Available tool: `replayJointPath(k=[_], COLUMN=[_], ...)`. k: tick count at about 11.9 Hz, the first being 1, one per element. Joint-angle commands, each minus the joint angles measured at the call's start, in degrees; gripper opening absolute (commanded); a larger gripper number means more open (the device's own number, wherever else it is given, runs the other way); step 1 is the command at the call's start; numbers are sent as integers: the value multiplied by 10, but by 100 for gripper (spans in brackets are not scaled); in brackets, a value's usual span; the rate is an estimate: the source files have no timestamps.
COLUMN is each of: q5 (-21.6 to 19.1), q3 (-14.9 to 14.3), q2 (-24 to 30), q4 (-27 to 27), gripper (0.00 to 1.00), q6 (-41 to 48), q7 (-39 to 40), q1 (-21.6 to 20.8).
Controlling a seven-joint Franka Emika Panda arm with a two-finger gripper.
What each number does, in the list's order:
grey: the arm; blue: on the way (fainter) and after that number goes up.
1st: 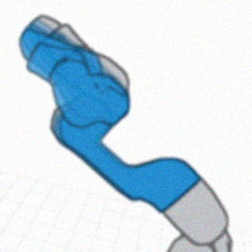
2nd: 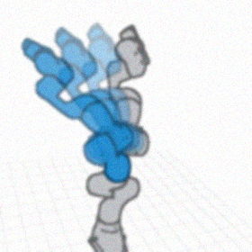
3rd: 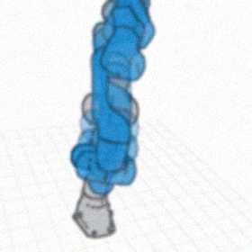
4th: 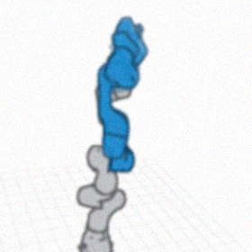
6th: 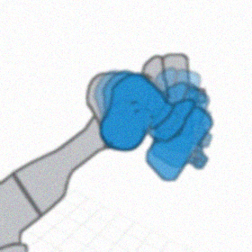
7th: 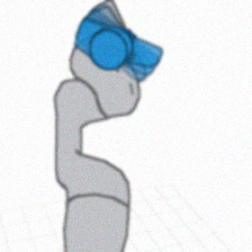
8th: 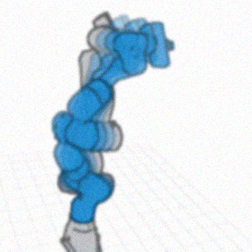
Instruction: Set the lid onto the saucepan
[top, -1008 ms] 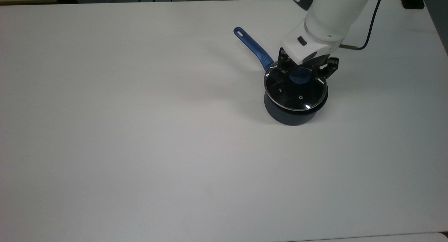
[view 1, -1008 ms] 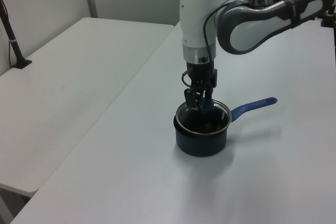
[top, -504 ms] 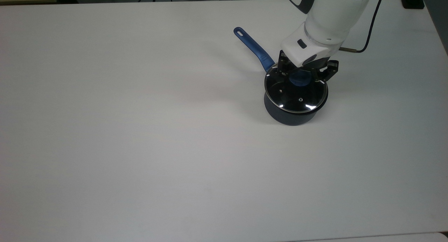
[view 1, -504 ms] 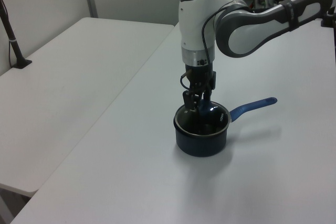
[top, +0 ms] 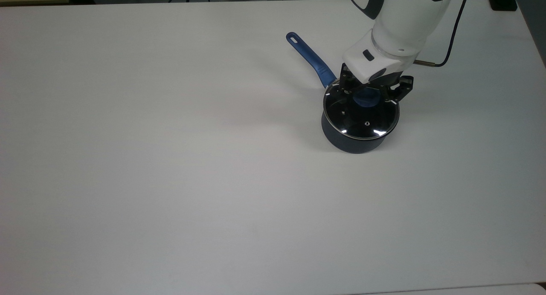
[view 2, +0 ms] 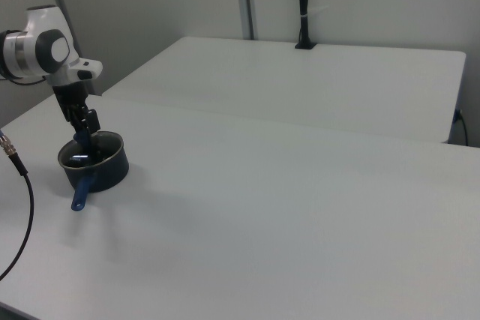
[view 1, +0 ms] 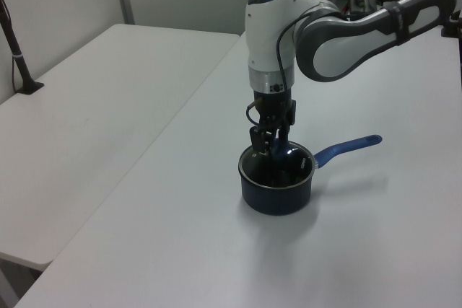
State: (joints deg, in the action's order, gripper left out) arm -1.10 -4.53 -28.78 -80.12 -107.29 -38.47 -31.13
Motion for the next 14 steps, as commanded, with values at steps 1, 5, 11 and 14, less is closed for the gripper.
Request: replayJointPath(k=[1, 5, 11, 14], q5=[-8, -8, -13, -21], q3=[-7, -7, -13, -13], q2=[0, 16, 86, 129], q4=[0, 1, -1, -4], gripper=[100, 100, 100, 100], q6=[-13, 8, 98, 151], q7=[-8, -2, 66, 125], q1=[-6, -2, 12, 41])
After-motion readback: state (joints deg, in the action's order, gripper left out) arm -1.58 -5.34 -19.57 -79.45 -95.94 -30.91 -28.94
